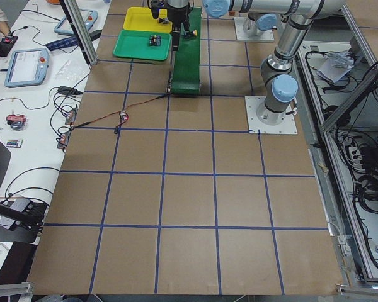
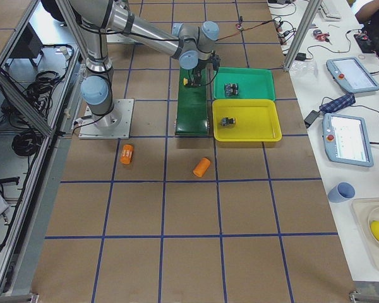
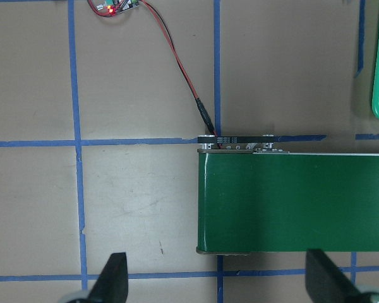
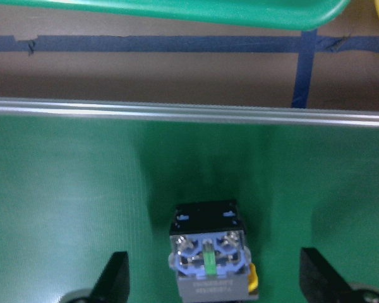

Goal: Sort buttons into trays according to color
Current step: 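Carry the yellow button into the yellow tray and release it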

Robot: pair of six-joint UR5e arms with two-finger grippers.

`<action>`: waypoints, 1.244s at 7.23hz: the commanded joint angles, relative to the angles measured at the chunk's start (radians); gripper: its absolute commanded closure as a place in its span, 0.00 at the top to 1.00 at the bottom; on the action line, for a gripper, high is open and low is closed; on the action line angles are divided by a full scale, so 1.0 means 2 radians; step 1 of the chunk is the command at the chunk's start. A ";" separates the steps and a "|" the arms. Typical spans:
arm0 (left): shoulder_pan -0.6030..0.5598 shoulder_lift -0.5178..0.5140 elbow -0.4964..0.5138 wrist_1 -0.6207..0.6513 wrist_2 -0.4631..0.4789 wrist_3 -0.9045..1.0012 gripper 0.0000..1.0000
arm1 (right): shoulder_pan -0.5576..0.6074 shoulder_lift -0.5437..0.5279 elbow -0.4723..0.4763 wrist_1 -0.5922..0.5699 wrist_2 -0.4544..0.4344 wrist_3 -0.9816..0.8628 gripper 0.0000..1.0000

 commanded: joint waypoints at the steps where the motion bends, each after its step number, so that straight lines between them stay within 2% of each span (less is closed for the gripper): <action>1: 0.001 0.000 0.000 0.000 0.000 0.001 1.00 | -0.002 0.005 -0.002 -0.001 -0.017 -0.010 0.03; 3: 0.001 0.000 0.000 0.000 0.000 0.001 1.00 | -0.008 0.002 -0.012 0.003 -0.034 -0.013 0.00; 4: 0.001 0.000 0.000 0.000 0.000 0.000 1.00 | -0.009 0.001 -0.041 0.001 -0.034 -0.013 0.00; 5: 0.001 0.000 0.000 0.000 0.000 0.001 1.00 | -0.016 0.010 -0.087 0.003 -0.053 -0.014 0.00; 7: 0.001 0.000 0.000 0.001 0.000 0.001 1.00 | -0.036 0.073 -0.160 -0.007 -0.061 -0.041 0.00; 8: 0.001 0.000 0.000 0.001 0.000 0.001 1.00 | -0.058 0.103 -0.180 -0.026 -0.061 -0.080 0.00; 9: 0.001 0.000 0.000 0.001 0.000 0.001 1.00 | -0.076 0.124 -0.180 -0.054 -0.061 -0.110 0.00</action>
